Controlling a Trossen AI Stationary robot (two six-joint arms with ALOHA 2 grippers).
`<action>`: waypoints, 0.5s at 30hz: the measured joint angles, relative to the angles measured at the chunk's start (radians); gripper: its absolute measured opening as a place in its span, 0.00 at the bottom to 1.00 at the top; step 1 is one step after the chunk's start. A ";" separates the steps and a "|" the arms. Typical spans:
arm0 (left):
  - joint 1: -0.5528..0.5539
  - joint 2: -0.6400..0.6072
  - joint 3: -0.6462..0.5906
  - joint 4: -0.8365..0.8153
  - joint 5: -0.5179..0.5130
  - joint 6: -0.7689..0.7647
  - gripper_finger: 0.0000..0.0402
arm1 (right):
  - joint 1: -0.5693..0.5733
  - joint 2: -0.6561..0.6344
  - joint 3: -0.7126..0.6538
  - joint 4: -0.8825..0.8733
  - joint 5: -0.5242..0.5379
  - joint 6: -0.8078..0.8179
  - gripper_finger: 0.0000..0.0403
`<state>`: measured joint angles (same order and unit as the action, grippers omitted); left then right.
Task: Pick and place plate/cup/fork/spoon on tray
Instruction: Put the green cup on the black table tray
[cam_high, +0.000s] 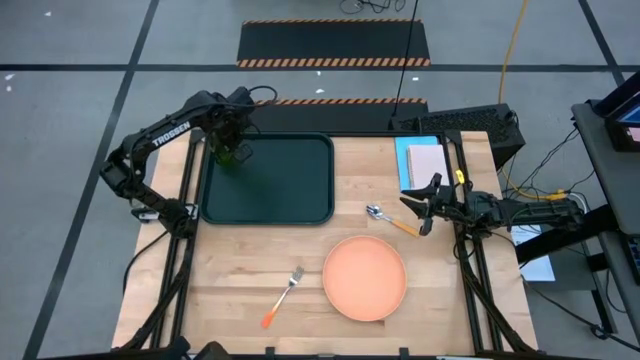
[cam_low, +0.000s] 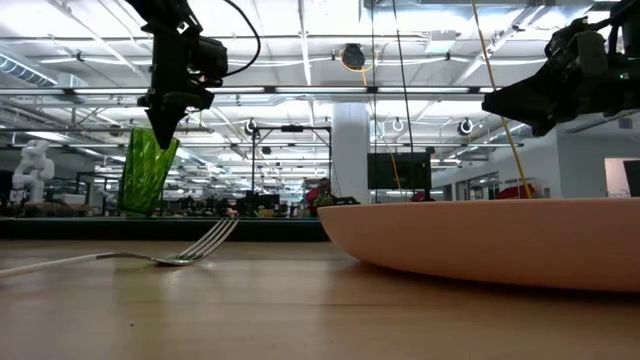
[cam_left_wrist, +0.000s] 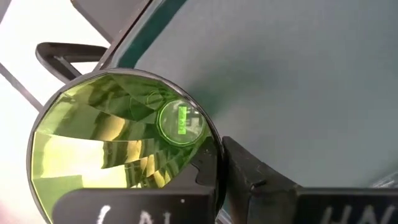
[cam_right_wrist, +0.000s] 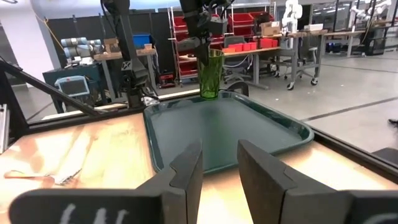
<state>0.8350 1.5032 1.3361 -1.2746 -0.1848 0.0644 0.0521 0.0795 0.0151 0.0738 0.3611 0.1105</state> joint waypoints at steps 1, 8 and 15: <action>0.005 0.000 0.000 0.001 0.000 -0.004 0.02 | 0.000 0.001 0.000 0.000 0.000 -0.004 0.24; 0.031 0.000 0.000 0.028 -0.093 -0.064 0.06 | 0.000 0.001 0.000 -0.002 0.001 -0.024 0.24; 0.032 0.000 0.000 0.153 -0.077 -0.074 0.02 | 0.000 0.001 0.000 -0.003 0.002 -0.025 0.24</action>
<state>0.8670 1.5032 1.3361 -1.1213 -0.2618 -0.0095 0.0522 0.0807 0.0151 0.0711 0.3626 0.0856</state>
